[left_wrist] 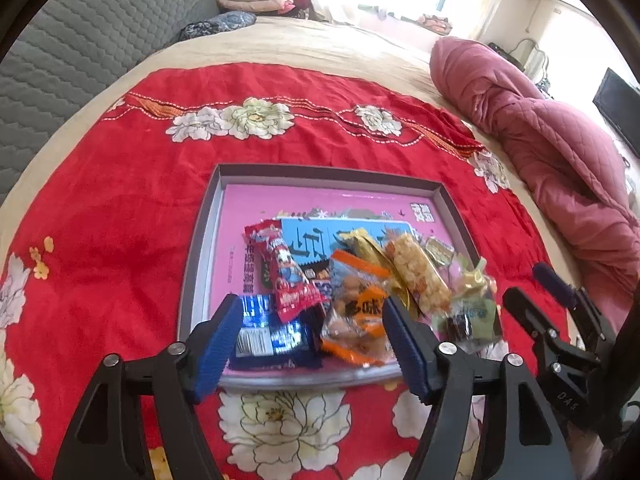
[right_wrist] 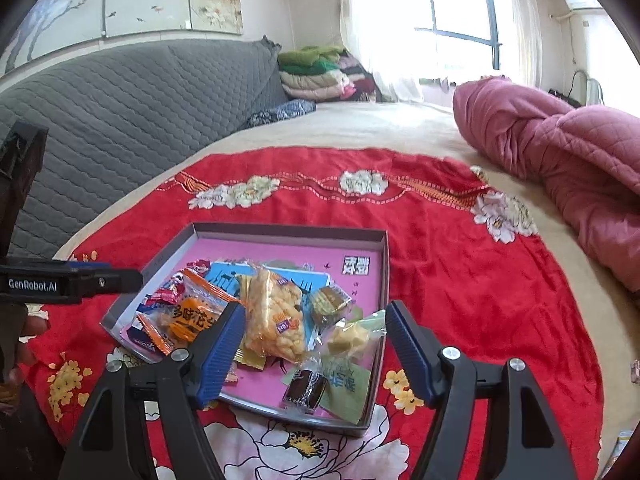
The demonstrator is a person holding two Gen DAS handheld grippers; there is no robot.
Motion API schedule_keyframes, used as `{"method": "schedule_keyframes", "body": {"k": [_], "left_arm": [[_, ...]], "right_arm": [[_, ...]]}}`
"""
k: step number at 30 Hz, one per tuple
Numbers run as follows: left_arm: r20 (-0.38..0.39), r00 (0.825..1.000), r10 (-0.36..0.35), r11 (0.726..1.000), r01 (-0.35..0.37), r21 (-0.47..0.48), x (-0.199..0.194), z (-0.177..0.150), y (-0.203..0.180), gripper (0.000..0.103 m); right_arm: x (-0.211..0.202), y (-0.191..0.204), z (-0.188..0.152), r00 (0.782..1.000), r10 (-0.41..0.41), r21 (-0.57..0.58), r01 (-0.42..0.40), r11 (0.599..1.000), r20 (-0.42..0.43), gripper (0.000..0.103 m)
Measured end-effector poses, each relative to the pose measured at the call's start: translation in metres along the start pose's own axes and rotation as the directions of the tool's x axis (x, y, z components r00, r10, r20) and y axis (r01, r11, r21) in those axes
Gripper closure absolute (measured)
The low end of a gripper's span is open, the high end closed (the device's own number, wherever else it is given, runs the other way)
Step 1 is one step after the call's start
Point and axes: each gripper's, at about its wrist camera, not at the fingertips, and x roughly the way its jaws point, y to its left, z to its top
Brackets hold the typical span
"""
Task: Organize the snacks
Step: 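Open both grippers and lift them away from the tray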
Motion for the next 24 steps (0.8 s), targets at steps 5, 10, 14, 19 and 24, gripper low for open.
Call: {"method": "schedule_keyframes", "body": {"k": [5,10,14,19,24], "left_arm": [[-0.014,1.000,-0.001,1.000,0.001,0.019,-0.003,-0.015,-0.004,0.029],[-0.024,1.000,-0.003,0.999,0.004,0.036,-0.007,-0.029,-0.007,0.028],[-0.021,1.000,-0.005,0.999,0.006,0.036,-0.013,-0.036,-0.007,0.028],[-0.018,1.000,-0.010,0.999,0.011,0.048,-0.019,-0.042,-0.005,0.028],[-0.016,1.000,-0.011,0.999,0.012,0.038,-0.025,-0.049,0.000,0.028]], "right_arm": [[-0.013,0.006,-0.001,0.999,-0.006,-0.012,0.007,1.000,0.032,0.022],[-0.022,0.011,-0.004,0.999,-0.010,-0.010,0.011,1.000,0.042,0.018],[-0.029,0.016,-0.007,0.998,-0.022,-0.015,0.023,1.000,0.052,0.016],[-0.033,0.024,-0.010,0.999,-0.024,0.002,0.024,1.000,0.031,0.015],[-0.039,0.029,-0.019,1.000,-0.020,0.049,0.021,0.999,-0.019,0.015]]}}
